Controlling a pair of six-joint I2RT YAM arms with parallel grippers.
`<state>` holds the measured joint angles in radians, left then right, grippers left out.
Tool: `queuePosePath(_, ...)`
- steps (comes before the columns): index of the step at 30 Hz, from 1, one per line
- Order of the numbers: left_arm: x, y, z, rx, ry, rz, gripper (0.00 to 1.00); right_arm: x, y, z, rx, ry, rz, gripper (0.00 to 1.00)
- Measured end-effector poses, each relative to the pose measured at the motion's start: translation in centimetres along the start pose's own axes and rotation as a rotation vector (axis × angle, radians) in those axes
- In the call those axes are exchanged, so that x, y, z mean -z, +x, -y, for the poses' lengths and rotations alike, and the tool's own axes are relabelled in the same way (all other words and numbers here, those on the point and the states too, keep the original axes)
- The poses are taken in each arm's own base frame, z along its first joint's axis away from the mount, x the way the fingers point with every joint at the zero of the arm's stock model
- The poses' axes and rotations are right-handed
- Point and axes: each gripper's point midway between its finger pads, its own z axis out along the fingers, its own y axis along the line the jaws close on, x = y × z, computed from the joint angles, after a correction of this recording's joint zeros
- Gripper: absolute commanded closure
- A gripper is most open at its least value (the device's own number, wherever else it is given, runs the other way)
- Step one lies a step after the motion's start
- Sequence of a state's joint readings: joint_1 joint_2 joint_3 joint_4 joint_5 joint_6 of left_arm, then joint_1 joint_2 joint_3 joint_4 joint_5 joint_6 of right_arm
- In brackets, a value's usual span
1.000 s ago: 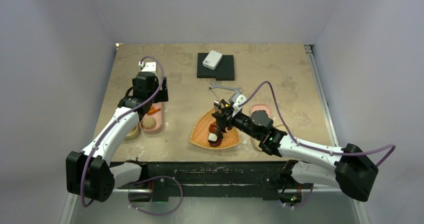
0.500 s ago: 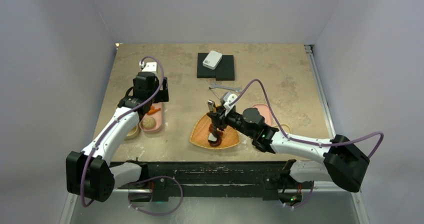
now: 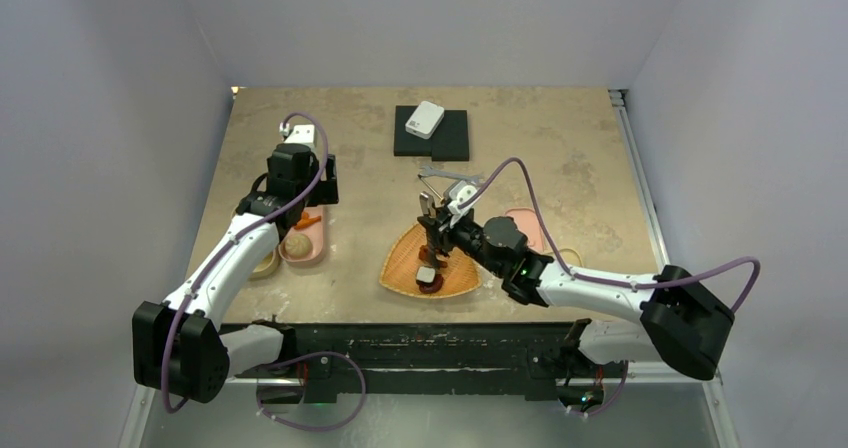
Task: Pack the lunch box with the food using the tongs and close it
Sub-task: Move the packing box to the center of the board.
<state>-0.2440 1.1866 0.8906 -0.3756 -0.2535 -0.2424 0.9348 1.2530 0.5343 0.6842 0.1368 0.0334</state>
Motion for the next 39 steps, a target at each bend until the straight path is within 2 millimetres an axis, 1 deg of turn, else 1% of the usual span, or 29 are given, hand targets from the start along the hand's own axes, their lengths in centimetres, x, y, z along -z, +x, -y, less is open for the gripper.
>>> queuePosePath(8,0.0,0.0,0.1,0.000,0.006,-0.002,0.19,0.6,0.3,-1.5,0.000,-0.032,0.021,0.76)
queuePosePath(16,-0.1,0.1,0.1,0.000,0.007,-0.004,0.19,0.8,0.2,-2.0,0.003,-0.027,0.044,0.76)
queuePosePath(20,-0.1,0.1,0.1,-0.001,0.005,-0.006,0.19,0.8,0.3,-1.7,0.003,-0.012,0.044,0.76)
queuePosePath(21,-0.1,0.1,0.1,-0.001,0.005,-0.006,0.19,0.8,0.3,-1.6,0.003,-0.003,0.045,1.00)
queuePosePath(25,-0.2,0.2,-0.2,0.004,-0.003,-0.008,0.19,1.2,0.0,-0.5,0.007,0.054,0.046,1.00)
queuePosePath(31,-1.2,0.9,-2.2,0.047,-0.049,-0.049,0.19,2.6,-2.2,1.2,-0.015,0.142,0.104,1.00)
queuePosePath(34,-1.8,1.6,-2.6,0.061,-0.049,-0.085,0.19,2.8,-1.8,1.4,-0.022,0.157,0.095,1.00)
queuePosePath(36,-2.1,2.2,-2.1,0.072,-0.029,-0.108,0.20,2.9,-1.1,1.2,-0.026,0.146,0.076,1.00)
queuePosePath(37,-2.2,2.4,-1.9,0.076,-0.019,-0.119,0.20,2.9,-0.8,1.0,-0.027,0.133,0.066,0.99)
queuePosePath(39,-2.1,2.8,-1.7,0.080,-0.009,-0.134,0.20,3.0,-0.7,0.5,-0.030,0.102,0.057,0.94)
